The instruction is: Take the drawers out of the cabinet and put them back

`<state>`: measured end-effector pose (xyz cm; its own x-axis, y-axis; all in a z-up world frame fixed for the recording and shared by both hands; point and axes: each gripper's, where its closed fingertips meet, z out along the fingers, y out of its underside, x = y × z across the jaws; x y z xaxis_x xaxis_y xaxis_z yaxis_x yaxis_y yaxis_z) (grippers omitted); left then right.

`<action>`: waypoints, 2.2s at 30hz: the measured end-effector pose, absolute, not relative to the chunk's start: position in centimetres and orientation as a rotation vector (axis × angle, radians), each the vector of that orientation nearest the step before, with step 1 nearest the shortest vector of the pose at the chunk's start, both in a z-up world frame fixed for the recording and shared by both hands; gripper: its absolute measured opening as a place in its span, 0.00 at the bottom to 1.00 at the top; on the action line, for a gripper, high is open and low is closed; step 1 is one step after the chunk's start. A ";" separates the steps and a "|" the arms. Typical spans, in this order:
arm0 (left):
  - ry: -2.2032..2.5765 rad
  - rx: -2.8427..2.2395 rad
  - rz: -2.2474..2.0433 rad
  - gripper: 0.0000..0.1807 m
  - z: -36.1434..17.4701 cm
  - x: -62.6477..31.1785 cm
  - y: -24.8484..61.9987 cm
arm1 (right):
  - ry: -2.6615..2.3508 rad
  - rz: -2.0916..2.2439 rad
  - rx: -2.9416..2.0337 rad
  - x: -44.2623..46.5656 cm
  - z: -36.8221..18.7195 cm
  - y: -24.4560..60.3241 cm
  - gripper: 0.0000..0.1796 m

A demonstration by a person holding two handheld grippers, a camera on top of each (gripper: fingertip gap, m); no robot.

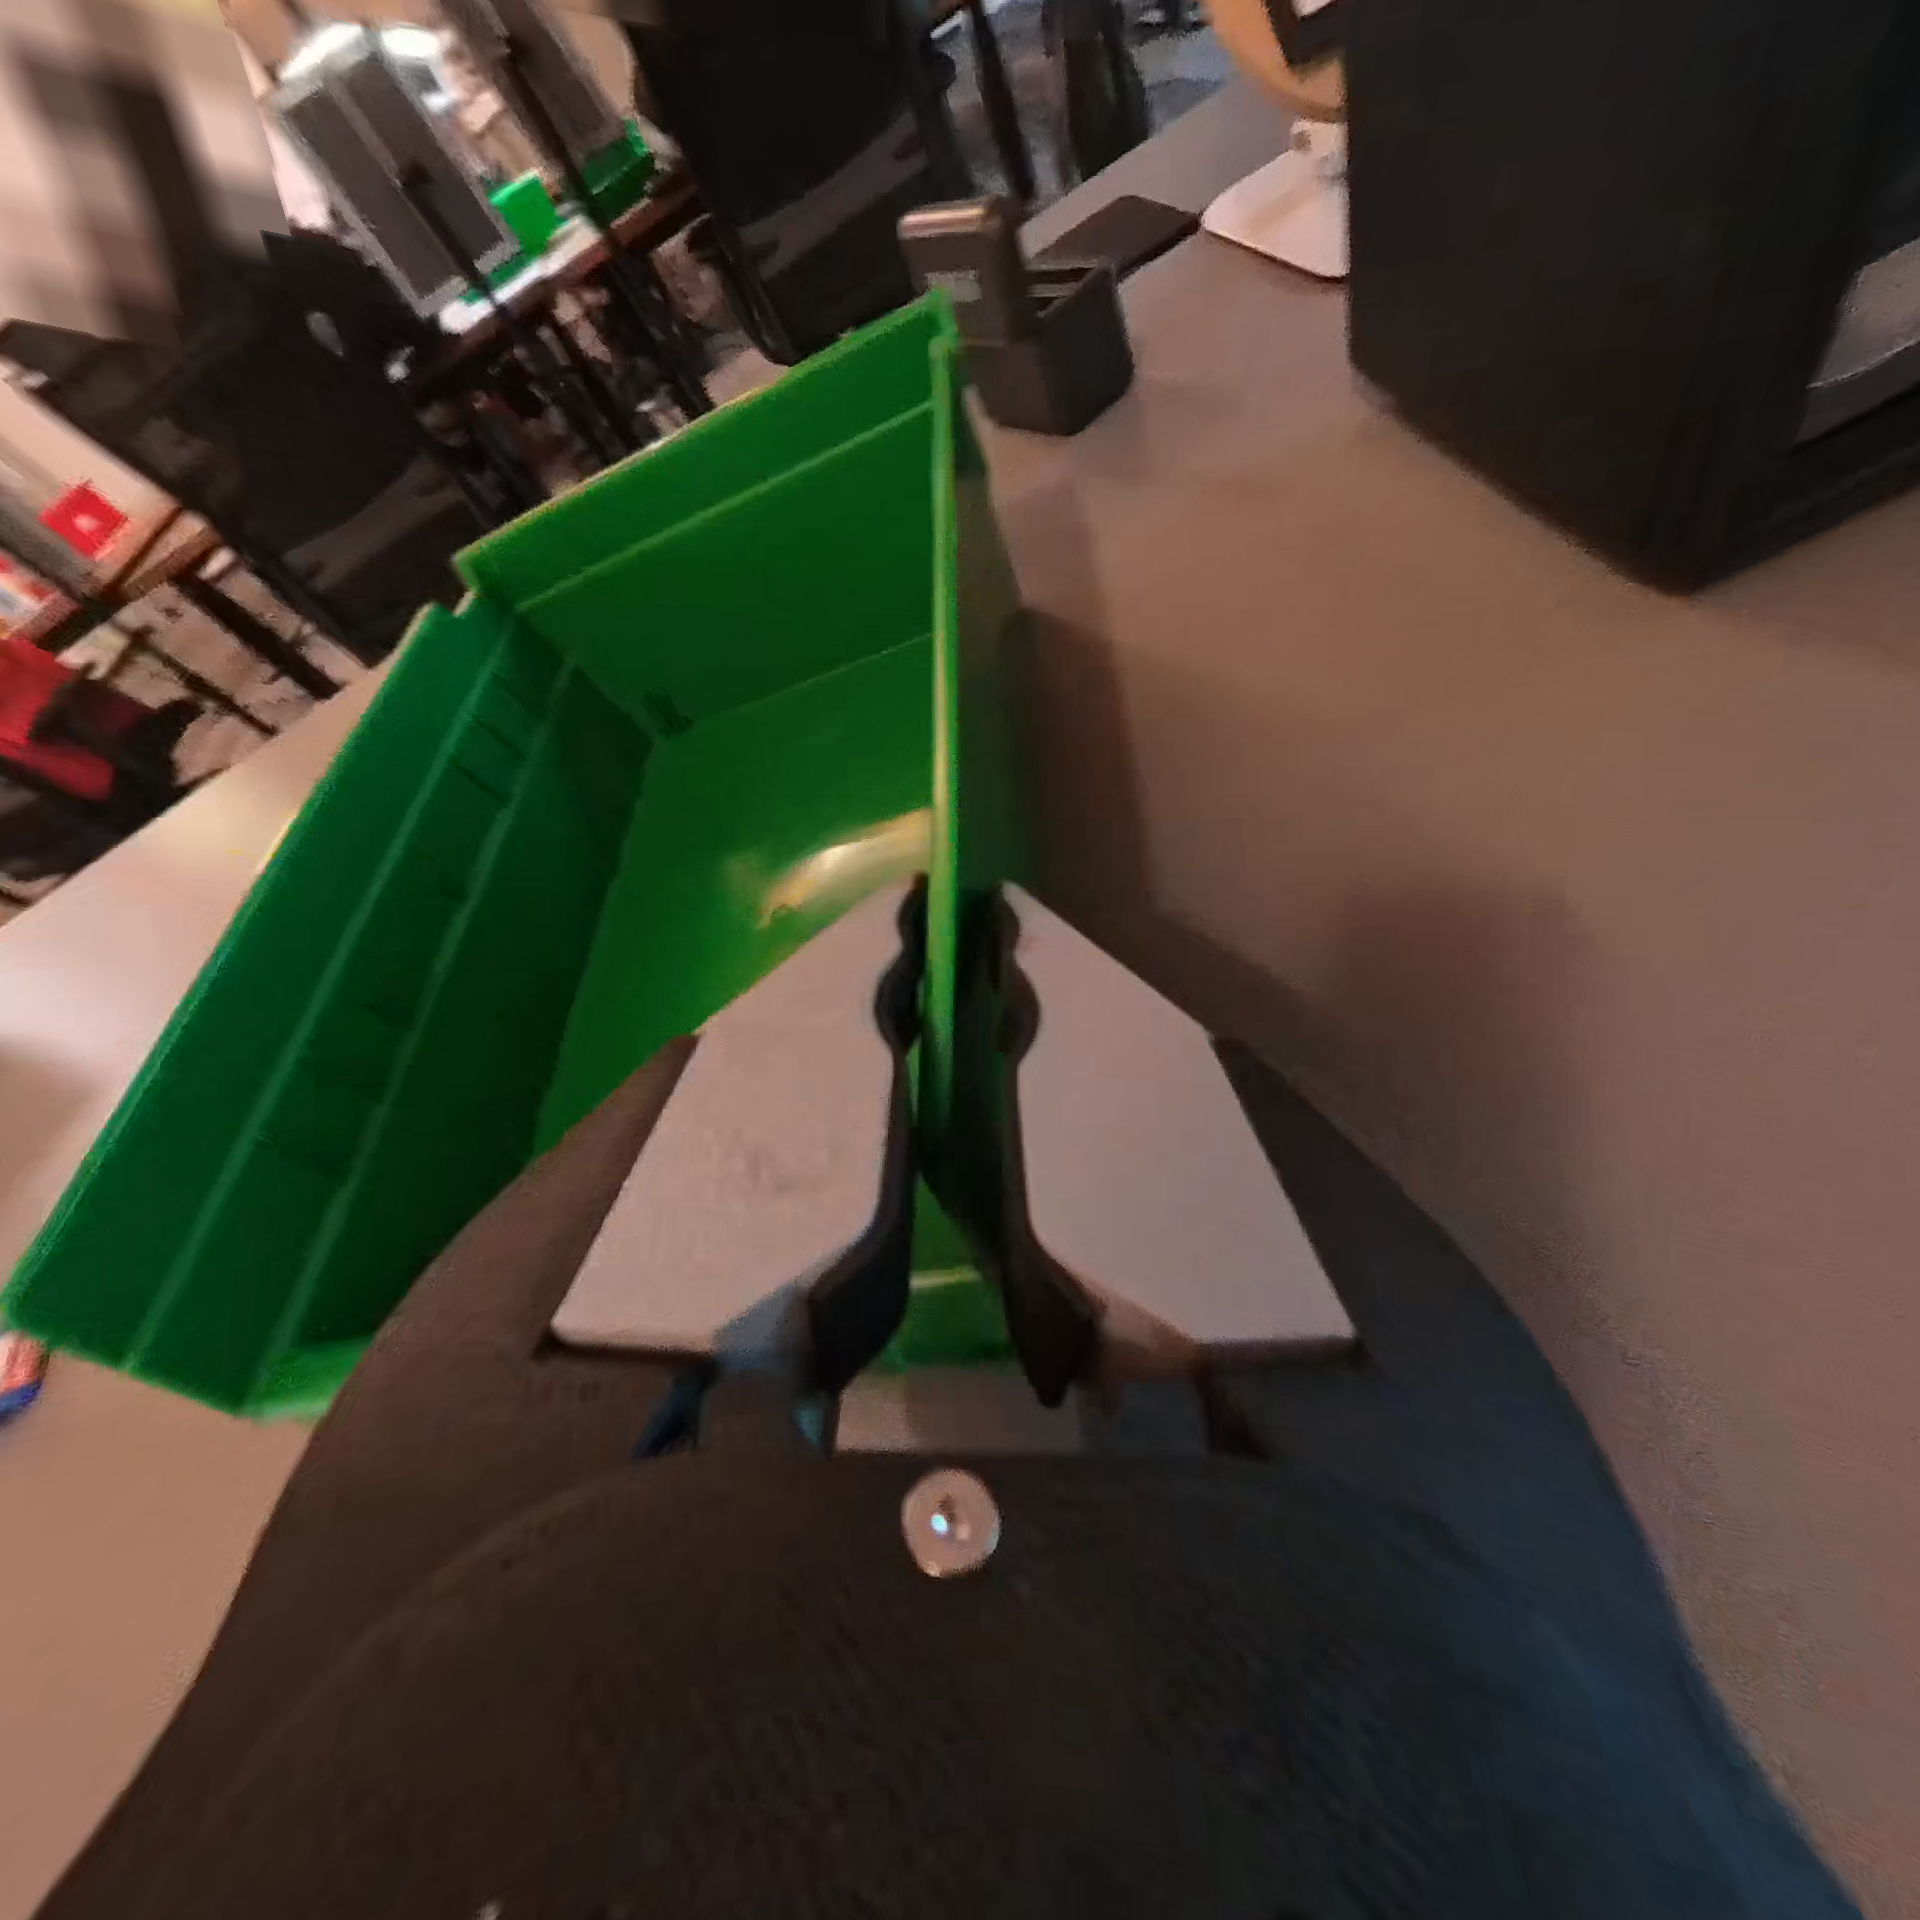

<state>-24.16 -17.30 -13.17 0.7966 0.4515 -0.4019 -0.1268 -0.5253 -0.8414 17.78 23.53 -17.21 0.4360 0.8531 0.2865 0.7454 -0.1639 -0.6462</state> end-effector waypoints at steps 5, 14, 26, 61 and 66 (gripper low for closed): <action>-0.242 -1.988 0.663 0.02 -12.8 -23.6 -17.9 | -1.425 0.155 -1.924 18.3 -17.4 22.5 0.01; -0.211 -1.896 0.726 0.02 -9.7 -22.2 -21.4 | -1.439 0.133 -1.839 22.3 -15.5 19.6 0.01; -0.213 -1.815 0.608 0.01 -5.3 -18.5 -24.2 | -1.417 0.187 -1.705 27.4 -8.6 11.2 0.01; -0.410 -1.582 0.818 0.02 1.5 -15.1 -41.5 | -1.909 0.537 -1.234 -9.4 -16.4 -25.6 0.03; -0.426 -1.588 0.860 0.02 0.9 -15.9 -42.1 | -1.850 0.645 -1.138 -16.2 -10.2 -29.2 0.29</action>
<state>-15.91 -42.10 0.86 0.6574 0.6963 -0.2881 -0.1934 -0.2137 -0.9576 -16.21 -29.16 -10.16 -0.2269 0.8914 0.3924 0.4542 0.4533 -0.7670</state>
